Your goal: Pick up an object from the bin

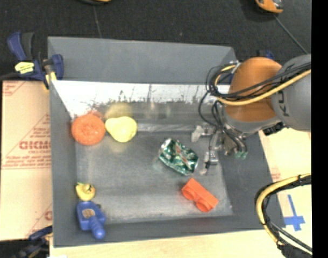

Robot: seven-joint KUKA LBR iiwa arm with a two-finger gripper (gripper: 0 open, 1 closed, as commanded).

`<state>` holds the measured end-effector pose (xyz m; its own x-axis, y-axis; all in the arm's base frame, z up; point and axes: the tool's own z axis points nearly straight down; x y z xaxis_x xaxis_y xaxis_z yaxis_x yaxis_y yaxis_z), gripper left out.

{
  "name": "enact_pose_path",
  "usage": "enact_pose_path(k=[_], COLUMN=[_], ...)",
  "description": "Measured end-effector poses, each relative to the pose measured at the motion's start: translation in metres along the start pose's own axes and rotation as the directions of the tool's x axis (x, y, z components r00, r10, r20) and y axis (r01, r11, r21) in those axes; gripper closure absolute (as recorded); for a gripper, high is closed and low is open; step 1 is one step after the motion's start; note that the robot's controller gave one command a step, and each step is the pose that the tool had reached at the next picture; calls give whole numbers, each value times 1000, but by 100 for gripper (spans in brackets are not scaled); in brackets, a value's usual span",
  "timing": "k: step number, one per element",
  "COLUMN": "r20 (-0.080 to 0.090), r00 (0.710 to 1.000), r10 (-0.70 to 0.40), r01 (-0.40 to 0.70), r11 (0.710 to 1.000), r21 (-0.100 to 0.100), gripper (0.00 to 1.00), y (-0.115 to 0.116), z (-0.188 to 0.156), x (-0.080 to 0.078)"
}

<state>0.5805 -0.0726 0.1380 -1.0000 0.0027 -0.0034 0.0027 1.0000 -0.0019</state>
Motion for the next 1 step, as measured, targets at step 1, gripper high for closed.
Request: enact_pose_path(k=[1], r20=[4], r00=[999], r10=[-48], r01=[48], r11=[999], r21=[2], gripper=[0], y=[7], z=[7], x=[-2])
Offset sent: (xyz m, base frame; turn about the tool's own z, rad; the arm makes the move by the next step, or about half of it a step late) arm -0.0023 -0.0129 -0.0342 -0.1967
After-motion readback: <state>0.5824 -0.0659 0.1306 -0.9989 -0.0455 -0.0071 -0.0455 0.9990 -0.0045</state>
